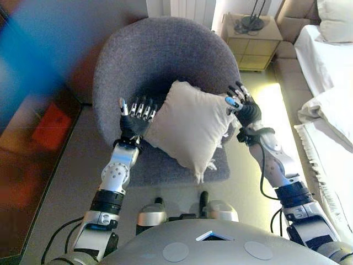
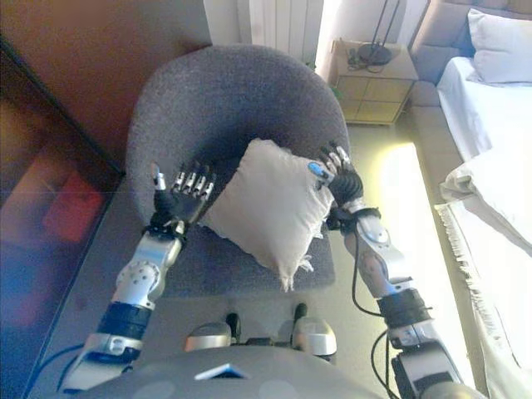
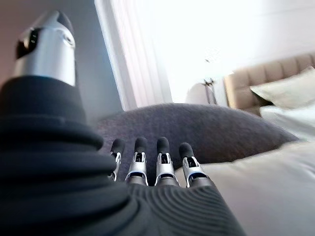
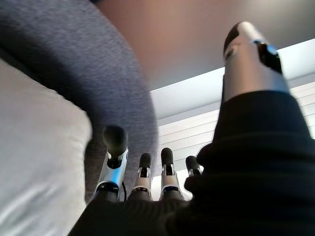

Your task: Pick up the cushion and take it to the sofa

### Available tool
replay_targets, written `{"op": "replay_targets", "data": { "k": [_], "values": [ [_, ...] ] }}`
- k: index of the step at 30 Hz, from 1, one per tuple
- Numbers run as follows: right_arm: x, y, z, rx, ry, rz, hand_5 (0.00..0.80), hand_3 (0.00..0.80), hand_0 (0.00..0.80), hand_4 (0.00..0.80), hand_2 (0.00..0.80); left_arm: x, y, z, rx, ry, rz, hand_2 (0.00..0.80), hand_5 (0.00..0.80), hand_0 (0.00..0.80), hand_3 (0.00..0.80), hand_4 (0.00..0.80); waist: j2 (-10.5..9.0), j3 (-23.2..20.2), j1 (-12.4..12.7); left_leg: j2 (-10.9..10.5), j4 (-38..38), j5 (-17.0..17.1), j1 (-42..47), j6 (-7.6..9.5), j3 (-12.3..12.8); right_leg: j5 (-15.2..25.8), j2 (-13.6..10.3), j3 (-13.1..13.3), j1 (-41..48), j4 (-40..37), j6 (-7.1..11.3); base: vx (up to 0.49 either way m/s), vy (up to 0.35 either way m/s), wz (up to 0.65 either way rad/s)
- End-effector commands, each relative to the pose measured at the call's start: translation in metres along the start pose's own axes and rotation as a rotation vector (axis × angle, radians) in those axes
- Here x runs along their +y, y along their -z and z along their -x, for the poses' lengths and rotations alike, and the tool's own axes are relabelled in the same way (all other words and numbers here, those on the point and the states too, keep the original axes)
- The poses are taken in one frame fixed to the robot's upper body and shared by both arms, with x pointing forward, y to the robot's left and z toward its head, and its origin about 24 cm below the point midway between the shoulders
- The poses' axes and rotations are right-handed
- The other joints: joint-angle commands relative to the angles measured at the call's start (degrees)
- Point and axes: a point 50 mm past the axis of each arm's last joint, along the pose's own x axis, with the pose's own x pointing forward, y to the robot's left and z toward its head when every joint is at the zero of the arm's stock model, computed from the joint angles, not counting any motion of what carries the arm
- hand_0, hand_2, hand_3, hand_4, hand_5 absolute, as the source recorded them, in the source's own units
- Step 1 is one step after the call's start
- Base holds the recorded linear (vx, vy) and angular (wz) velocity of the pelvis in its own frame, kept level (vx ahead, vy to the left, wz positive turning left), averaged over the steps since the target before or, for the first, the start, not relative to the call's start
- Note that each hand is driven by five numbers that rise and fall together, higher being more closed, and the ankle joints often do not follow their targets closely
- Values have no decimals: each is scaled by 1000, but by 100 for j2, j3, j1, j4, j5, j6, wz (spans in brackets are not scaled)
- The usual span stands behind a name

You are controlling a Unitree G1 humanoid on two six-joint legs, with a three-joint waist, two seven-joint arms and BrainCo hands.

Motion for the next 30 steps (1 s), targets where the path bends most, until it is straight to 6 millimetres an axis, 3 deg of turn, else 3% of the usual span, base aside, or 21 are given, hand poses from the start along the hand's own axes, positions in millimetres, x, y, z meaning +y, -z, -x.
{"op": "replay_targets", "data": {
  "k": [1,14,18,26,30],
  "values": [
    [4,-39,-12,-183,13,-41,0,0,0,0,0,-29,-12,-17,-42,91,10,0,0,0,0,0,-246,-177,195,-94,112,-687,162,94,-42,-421,-536,-110,302,35,624,74,9,1],
    [-58,-38,20,-220,222,7,0,0,0,0,0,40,-23,11,-79,-147,24,0,0,0,0,0,-291,-529,135,-126,40,-754,406,117,-15,-466,-486,-95,464,35,634,75,1,0],
    [-73,-32,30,-199,276,70,0,0,0,0,0,56,-37,24,-149,-223,-40,0,0,0,0,0,-315,-505,136,-105,39,-756,371,102,32,-474,-492,-123,432,35,647,-71,-30,-2],
    [-94,8,51,38,369,207,0,0,0,0,0,100,-56,59,-90,-519,-523,0,0,0,0,0,-222,-325,56,-126,42,-715,221,100,98,-474,-497,-145,272,35,640,-150,16,-3],
    [-99,36,60,201,439,405,0,0,0,0,0,109,-58,65,-32,-568,-766,0,0,0,0,0,-150,-217,32,-135,51,-725,230,104,122,-499,-484,-133,292,35,640,-72,21,0]
  ]
}}
